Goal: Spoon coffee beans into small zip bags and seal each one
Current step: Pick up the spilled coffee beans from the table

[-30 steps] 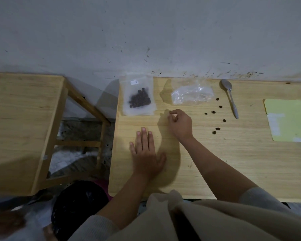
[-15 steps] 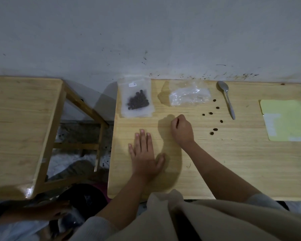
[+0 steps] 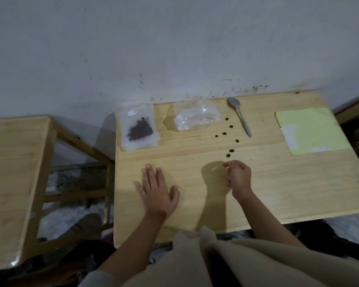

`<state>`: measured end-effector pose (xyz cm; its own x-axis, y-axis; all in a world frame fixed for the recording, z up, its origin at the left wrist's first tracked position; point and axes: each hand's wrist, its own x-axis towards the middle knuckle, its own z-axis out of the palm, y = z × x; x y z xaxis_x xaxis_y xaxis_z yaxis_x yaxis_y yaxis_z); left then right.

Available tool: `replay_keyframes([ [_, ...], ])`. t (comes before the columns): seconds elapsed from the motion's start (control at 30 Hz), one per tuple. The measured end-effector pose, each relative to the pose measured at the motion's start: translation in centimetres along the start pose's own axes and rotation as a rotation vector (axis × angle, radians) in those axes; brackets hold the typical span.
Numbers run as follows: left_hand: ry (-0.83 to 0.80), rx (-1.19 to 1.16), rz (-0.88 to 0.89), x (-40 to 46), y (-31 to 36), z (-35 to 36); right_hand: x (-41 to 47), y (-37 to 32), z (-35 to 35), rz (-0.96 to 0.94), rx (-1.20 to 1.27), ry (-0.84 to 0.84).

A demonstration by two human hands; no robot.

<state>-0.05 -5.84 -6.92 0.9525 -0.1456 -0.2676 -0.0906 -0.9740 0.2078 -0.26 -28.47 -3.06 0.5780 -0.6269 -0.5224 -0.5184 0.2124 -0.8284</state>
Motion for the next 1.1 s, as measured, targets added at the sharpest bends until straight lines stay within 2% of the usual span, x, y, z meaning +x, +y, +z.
replay_keyframes([
  [0.1,0.020,-0.034,0.063,0.5,2.7,-0.1,1.1,-0.2,-1.2,-0.271,-0.334,0.083],
  [0.17,0.049,-0.049,0.136,1.2,4.9,0.1,1.7,-0.4,-1.6,-0.377,-0.506,0.084],
  [0.3,0.060,-0.084,0.173,2.5,9.1,0.4,3.9,-0.2,-2.0,-0.475,-0.767,-0.056],
  [0.43,0.030,-0.070,0.153,3.3,12.4,1.5,5.7,-0.5,-2.2,-0.566,-0.887,-0.169],
  [0.53,0.014,-0.010,0.114,3.4,13.4,2.4,6.4,-1.1,-2.7,-0.584,-0.900,-0.199],
  [0.67,0.044,-0.012,0.104,3.5,13.5,2.5,7.1,-1.7,-4.4,-0.570,-0.793,-0.213],
  [0.9,0.070,-0.045,0.059,3.6,14.0,2.6,8.9,-1.9,-5.8,-0.617,-0.690,-0.408],
  [1.1,0.078,-0.027,0.063,3.4,14.0,2.3,10.2,-2.4,-5.0,-0.771,-0.745,-0.371],
])
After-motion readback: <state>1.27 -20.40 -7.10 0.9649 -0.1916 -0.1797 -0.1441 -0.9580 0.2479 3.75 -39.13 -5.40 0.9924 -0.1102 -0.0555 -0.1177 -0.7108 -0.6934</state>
